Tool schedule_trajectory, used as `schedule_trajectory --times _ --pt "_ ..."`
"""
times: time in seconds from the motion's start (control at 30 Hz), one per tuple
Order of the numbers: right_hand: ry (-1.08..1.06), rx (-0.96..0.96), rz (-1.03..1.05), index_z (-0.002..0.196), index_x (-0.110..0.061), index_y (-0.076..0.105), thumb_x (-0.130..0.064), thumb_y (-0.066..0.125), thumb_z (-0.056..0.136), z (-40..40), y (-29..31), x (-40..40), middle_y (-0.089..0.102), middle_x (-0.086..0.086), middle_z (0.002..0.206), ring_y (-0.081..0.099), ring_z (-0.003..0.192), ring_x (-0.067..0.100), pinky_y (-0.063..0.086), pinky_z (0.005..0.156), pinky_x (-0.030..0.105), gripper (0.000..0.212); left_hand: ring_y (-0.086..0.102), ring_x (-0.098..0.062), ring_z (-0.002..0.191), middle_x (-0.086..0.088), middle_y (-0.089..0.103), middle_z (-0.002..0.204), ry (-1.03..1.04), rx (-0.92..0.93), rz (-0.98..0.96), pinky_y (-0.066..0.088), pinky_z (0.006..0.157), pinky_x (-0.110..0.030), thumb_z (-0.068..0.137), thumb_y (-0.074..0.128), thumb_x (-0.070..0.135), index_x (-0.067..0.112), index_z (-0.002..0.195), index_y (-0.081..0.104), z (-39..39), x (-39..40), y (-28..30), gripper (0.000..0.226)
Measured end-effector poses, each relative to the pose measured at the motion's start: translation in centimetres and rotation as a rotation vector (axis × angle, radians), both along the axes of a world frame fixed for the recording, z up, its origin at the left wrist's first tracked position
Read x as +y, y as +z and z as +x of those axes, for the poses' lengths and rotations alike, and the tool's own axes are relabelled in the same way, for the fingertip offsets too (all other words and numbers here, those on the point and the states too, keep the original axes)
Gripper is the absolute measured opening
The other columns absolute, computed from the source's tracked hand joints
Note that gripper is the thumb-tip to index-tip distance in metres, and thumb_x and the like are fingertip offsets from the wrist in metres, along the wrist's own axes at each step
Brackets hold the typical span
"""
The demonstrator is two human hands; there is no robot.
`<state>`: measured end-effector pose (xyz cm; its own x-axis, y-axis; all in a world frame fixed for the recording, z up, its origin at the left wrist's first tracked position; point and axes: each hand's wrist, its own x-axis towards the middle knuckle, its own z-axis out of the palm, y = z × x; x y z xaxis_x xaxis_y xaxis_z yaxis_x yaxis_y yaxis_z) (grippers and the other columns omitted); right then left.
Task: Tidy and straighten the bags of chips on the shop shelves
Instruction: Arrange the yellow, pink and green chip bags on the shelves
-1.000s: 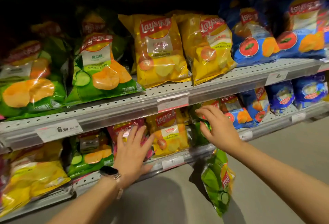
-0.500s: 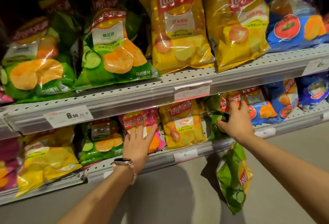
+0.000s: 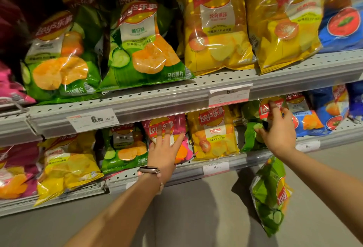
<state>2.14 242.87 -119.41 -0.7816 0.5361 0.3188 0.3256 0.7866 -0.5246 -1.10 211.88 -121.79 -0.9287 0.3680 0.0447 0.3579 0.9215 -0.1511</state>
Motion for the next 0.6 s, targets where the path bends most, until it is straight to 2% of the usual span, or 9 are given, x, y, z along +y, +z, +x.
schedule_trajectory --times 0.1,0.2,0.27,0.33,0.4,0.47,0.53,0.6 --pt "0.011 0.102 -0.039 0.145 -0.020 0.029 -0.018 0.078 0.077 0.5 0.2 0.0 0.030 0.021 0.144 0.036 0.128 0.044 0.040 0.098 0.053 0.084 0.011 -0.035 0.142 -0.010 0.009 0.156 -0.011 -0.026 0.048 0.028 0.113 -0.049 0.076 0.073 0.051 0.036 0.149 -0.007 0.2 0.0 -0.1 0.109" --pt "0.003 0.183 -0.108 0.146 -0.020 0.028 -0.020 0.078 0.077 1.1 0.9 -0.2 0.030 0.020 0.143 0.036 0.128 0.042 0.039 0.100 0.049 0.085 0.011 -0.027 0.139 -0.008 0.018 0.150 -0.008 -0.004 0.313 0.021 0.113 -0.047 0.071 0.063 0.070 0.037 0.149 0.010 0.9 -0.2 0.2 0.100" --pt "0.032 0.232 -0.136 0.146 -0.020 0.028 -0.021 0.078 0.077 1.7 1.3 -0.7 0.030 0.018 0.142 0.036 0.128 0.039 0.039 0.101 0.045 0.085 0.019 -0.025 0.130 -0.012 0.030 0.139 0.055 0.091 0.551 0.028 0.107 -0.044 0.069 0.068 0.066 0.025 0.145 0.027 1.4 -0.1 0.6 0.095" --pt "0.092 0.270 -0.161 0.147 -0.020 0.027 -0.022 0.078 0.077 2.2 1.5 -1.4 0.030 0.016 0.141 0.036 0.128 0.034 0.037 0.101 0.039 0.086 0.026 -0.032 0.128 -0.017 0.033 0.135 0.222 0.147 0.763 0.033 0.103 -0.043 0.065 0.079 0.055 0.010 0.139 0.034 1.4 0.2 0.8 0.098" --pt "0.148 0.293 -0.189 0.147 -0.020 0.027 -0.022 0.078 0.077 2.7 1.6 -2.3 0.030 0.014 0.141 0.035 0.128 0.029 0.035 0.099 0.030 0.087 0.032 -0.035 0.128 -0.020 0.035 0.135 0.441 0.095 0.946 0.034 0.104 -0.042 0.061 0.086 0.048 0.003 0.138 0.031 0.9 0.4 1.2 0.104" --pt "0.187 0.307 -0.212 0.147 -0.021 0.027 -0.023 0.078 0.077 3.1 1.6 -3.3 0.030 0.013 0.141 0.035 0.127 0.024 0.033 0.098 0.026 0.087 0.043 -0.033 0.123 -0.017 0.044 0.133 0.553 -0.043 1.070 0.041 0.102 -0.042 0.061 0.086 0.046 0.005 0.138 0.030 0.0 0.2 1.2 0.104" --pt "0.224 0.317 -0.220 0.148 -0.022 0.026 -0.023 0.078 0.076 3.4 1.7 -4.3 0.030 0.012 0.141 0.035 0.127 0.022 0.034 0.100 0.028 0.088 0.056 -0.032 0.112 -0.013 0.057 0.123 0.557 -0.139 1.137 0.050 0.091 -0.040 0.066 0.085 0.043 0.006 0.131 0.039 -0.5 -0.3 0.9 0.087" --pt "0.261 0.320 -0.215 0.148 -0.022 0.026 -0.024 0.078 0.076 3.7 1.8 -5.3 0.030 0.013 0.140 0.035 0.127 0.022 0.034 0.101 0.029 0.089 0.061 -0.030 0.103 -0.011 0.064 0.113 0.538 -0.119 1.164 0.051 0.081 -0.035 0.073 0.081 0.039 0.006 0.123 0.048 -0.4 -0.9 0.5 0.069"
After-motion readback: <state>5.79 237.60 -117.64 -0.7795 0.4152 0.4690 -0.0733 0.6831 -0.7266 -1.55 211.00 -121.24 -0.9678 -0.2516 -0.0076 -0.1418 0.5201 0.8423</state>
